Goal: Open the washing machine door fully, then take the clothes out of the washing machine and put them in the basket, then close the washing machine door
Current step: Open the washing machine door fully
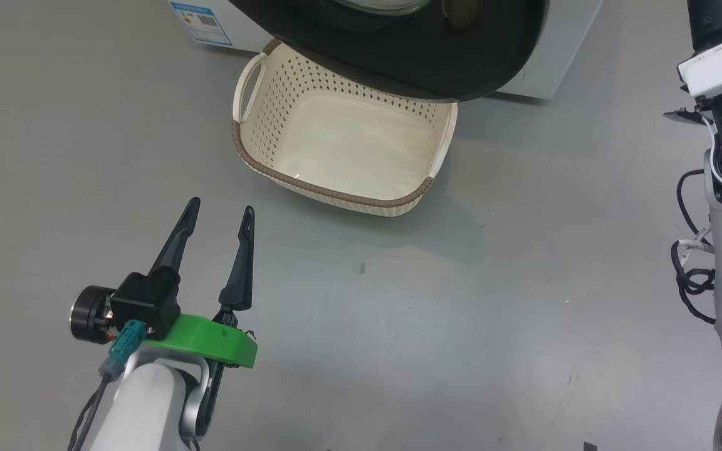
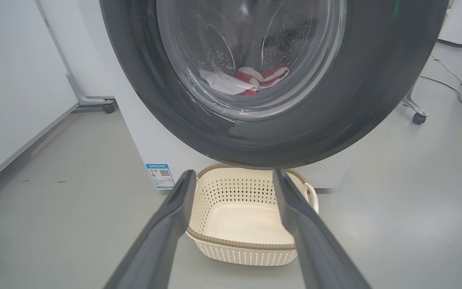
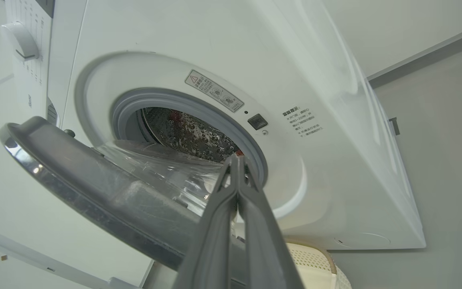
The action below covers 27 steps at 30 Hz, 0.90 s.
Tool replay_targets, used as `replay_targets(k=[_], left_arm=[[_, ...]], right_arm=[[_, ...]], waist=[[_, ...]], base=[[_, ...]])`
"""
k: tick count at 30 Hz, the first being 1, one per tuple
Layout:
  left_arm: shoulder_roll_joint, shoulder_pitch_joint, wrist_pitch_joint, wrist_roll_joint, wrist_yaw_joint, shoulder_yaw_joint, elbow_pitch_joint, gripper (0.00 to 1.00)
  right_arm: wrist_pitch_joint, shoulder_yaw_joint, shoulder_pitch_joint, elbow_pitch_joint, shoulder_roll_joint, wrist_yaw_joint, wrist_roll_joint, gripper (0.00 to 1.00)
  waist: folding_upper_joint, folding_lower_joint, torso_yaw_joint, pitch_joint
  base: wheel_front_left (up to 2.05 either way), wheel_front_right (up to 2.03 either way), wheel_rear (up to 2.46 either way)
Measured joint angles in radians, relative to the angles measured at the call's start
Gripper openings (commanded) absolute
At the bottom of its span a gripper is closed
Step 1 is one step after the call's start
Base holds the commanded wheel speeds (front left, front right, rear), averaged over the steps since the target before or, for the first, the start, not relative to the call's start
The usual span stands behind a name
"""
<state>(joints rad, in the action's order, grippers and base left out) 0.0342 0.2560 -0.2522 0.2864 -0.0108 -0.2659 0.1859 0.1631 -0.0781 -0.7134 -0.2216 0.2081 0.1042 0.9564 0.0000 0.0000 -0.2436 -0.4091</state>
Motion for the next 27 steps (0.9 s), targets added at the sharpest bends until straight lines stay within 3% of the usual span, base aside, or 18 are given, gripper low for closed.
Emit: replay_targets(k=[4, 10, 24, 27], left_arm=[[-0.001, 0.002, 0.0, 0.016, 0.001, 0.002, 0.002, 1.0], [-0.001, 0.003, 0.0, 0.023, 0.001, -0.004, 0.006, 1.0], [-0.002, 0.007, 0.0, 0.032, 0.012, -0.013, 0.011, 1.0], [-0.002, 0.01, 0.0, 0.032, 0.015, -0.017, 0.012, 1.0]], right_arm=[[0.09, 0.051, -0.053, -0.047, -0.047, -0.006, 0.158, 0.0], [0.202, 0.092, -0.111, -0.091, -0.068, -0.053, 0.287, 0.0], [0.391, 0.142, -0.225, -0.175, -0.086, -0.188, 0.456, 0.0], [0.411, 0.154, -0.236, -0.188, -0.091, -0.204, 0.478, 0.0]], waist=[[0.0, 0.0, -0.024, -0.02], [0.0, 0.0, -0.045, -0.036], [0.0, 0.0, -0.064, -0.043], [0.0, 0.0, -0.067, -0.045]], base=[[0.0, 0.0, 0.0], [0.0, 0.0, 0.0], [0.0, 0.0, 0.0], [0.0, 0.0, 0.0]])
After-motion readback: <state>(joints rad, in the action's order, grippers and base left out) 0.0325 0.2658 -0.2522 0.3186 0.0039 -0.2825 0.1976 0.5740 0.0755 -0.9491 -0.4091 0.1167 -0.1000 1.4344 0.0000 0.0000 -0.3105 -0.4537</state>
